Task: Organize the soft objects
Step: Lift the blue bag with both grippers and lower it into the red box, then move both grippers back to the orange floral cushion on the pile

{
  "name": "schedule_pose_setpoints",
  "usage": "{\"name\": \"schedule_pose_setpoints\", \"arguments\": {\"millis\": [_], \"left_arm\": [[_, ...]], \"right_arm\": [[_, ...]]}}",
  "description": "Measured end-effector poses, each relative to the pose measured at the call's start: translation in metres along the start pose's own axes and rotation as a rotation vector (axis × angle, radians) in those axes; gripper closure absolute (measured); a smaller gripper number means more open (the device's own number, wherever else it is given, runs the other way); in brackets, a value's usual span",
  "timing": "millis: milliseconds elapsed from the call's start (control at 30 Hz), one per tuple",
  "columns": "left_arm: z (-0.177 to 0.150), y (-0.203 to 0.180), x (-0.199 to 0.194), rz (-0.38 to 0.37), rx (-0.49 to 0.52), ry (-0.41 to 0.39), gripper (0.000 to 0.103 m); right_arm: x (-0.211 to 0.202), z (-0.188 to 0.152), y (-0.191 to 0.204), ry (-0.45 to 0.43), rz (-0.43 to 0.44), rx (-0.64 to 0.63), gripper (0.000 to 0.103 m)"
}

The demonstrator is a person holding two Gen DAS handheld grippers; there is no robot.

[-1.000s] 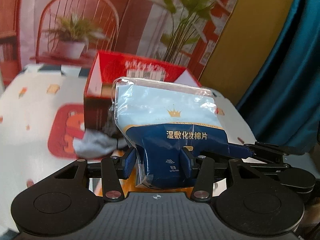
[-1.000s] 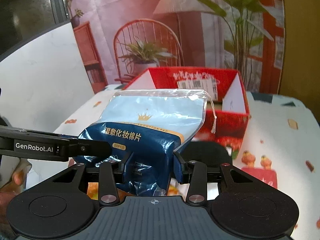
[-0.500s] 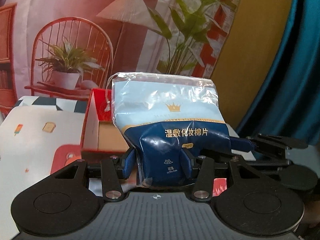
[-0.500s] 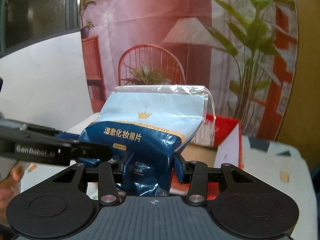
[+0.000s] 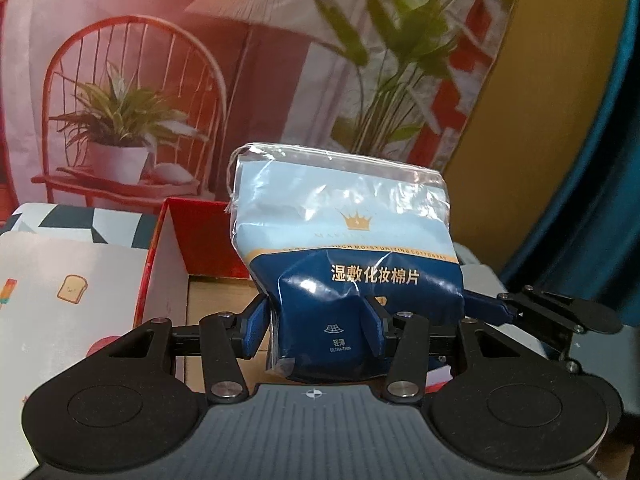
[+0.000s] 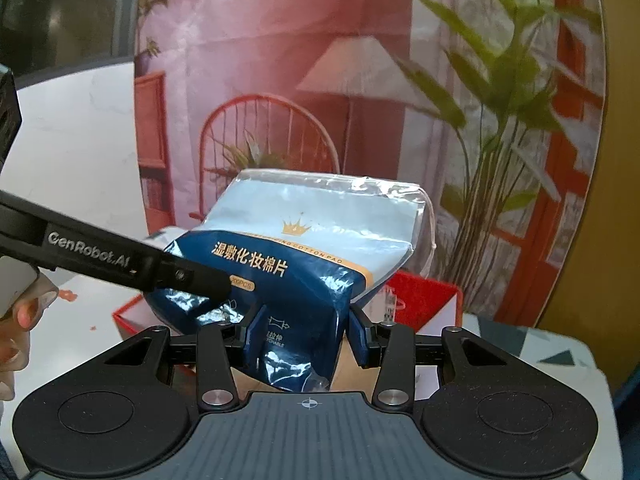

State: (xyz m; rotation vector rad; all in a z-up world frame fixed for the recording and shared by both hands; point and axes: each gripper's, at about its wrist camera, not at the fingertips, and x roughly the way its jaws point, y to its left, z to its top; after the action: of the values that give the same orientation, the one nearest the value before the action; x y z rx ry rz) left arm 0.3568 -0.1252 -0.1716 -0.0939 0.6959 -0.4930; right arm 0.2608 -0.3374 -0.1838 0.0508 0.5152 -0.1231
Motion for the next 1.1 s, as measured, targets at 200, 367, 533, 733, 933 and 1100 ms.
{"name": "schedule_pose_setpoints", "arguments": {"millis": [200, 367, 533, 733, 933, 1100], "left_arm": [[-0.004, -0.001, 0.027, 0.016, 0.016, 0.072, 0.051], [-0.011, -0.003, 0.041, 0.013, 0.055, 0.126, 0.051], [-0.015, 0.003, 0.051, 0.011, 0.018, 0.154, 0.051], [-0.018, 0.004, 0.056, 0.026, 0.008, 0.161, 0.051], [-0.018, 0.009, 0.040, 0.036, -0.004, 0.142, 0.051], [-0.024, 0.012, 0.012, 0.042, 0.019, 0.111, 0.051]], "right_arm": [[0.026, -0.015, -0.008, 0.070, -0.009, 0.034, 0.063], [0.037, -0.029, -0.016, 0.103, -0.001, 0.068, 0.063], [0.044, -0.037, -0.024, 0.125, 0.007, 0.111, 0.063], [0.046, -0.043, -0.033, 0.149, -0.007, 0.144, 0.063], [0.038, -0.045, -0.035, 0.148, -0.031, 0.143, 0.063], [0.013, -0.045, -0.030, 0.095, -0.025, 0.170, 0.063]]}}
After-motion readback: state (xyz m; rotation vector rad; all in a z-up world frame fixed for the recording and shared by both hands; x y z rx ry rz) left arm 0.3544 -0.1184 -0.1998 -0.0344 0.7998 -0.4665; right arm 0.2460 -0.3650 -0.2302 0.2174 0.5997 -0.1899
